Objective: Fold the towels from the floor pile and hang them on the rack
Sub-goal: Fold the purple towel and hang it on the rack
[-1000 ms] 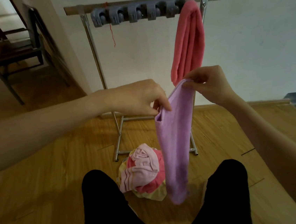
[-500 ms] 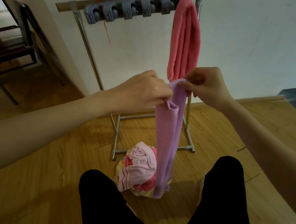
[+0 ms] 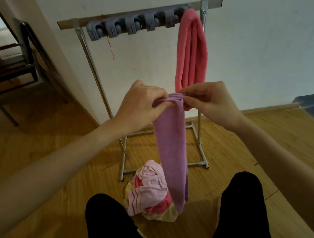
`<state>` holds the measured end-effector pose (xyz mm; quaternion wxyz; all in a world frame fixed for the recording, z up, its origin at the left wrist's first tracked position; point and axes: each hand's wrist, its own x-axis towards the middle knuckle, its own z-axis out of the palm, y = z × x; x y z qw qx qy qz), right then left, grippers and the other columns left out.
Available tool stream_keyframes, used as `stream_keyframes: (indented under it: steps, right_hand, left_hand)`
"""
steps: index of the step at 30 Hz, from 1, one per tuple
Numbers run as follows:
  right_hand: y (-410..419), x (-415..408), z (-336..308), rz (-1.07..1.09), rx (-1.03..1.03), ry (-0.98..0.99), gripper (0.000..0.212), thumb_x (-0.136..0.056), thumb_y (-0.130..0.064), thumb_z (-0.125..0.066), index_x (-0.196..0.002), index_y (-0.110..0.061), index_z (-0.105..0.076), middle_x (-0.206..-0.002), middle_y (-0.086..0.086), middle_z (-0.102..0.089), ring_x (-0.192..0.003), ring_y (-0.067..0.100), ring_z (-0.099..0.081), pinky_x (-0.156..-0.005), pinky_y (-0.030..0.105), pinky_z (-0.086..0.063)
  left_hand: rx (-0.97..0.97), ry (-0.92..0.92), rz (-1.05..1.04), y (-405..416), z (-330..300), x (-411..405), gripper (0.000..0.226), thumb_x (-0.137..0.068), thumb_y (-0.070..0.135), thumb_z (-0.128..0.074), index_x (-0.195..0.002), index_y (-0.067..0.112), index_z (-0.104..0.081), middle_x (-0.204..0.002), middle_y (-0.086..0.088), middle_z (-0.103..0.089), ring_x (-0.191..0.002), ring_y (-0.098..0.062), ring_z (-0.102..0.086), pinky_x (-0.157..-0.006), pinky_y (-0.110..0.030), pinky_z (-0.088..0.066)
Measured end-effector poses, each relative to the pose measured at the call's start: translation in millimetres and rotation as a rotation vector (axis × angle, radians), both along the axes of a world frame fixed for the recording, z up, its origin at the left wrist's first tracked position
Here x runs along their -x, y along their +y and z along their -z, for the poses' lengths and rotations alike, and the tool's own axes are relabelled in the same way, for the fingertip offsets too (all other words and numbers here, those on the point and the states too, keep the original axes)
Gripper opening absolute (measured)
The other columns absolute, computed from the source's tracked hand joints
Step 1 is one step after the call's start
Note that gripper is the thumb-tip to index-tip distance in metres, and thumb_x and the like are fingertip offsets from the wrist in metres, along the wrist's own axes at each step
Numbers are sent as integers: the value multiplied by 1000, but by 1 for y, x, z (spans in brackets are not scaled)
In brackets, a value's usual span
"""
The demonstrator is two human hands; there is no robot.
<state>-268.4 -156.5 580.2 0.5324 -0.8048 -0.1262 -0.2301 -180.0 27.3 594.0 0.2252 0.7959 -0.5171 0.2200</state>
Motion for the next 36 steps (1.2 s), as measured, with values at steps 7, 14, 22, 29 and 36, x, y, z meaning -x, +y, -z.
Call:
stream_keyframes:
  steps: [7, 14, 22, 29, 36]
  right_hand:
    - [2, -2, 2, 63, 57, -43, 42, -72, 6, -76, -111, -2, -64, -93, 9, -70, -80, 15, -69, -75, 23, -57]
    - [-10, -25, -7, 274, 83, -171, 26, -81, 2, -65, -107, -3, -67, -91, -2, -68, -78, 2, -64, -70, 20, -53]
    - [0, -35, 10, 293, -95, -78, 25, -80, 3, -65, -104, -4, -69, -93, 6, -71, -87, 17, -69, -76, 36, -58]
    - [15, -30, 12, 234, -264, 33, 24, -79, -2, -70, -103, -2, -68, -94, 16, -71, -90, 30, -69, -77, 48, -58]
    - [15, -22, -8, 206, -450, 68, 24, -81, 5, -66, -105, 1, -67, -93, 18, -70, -85, 28, -69, -71, 40, -59]
  left_hand:
    - [121, -5, -122, -12, -2, 1, 25, -88, 39, -64, -83, 15, -73, -67, 4, -67, -57, -9, -52, -76, -25, -35]
    - [133, -42, -44, -20, -29, 4, 21, -87, 33, -65, -97, 16, -71, -82, 1, -71, -72, -11, -61, -85, -26, -32]
    - [158, -23, -67, 0, 0, 8, 45, -81, 23, -73, -123, 13, -58, -120, -5, -60, -108, -14, -52, -96, -22, -31]
    - [121, 810, -187, 19, 120, -5, 102, -60, 20, -89, -142, 12, -29, -132, -4, -46, -122, -15, -47, -99, -23, -43]
    - [-53, 1087, -78, 8, 177, -18, 28, -74, 7, -79, -96, 20, -67, -90, 11, -69, -84, 2, -67, -75, -15, -50]
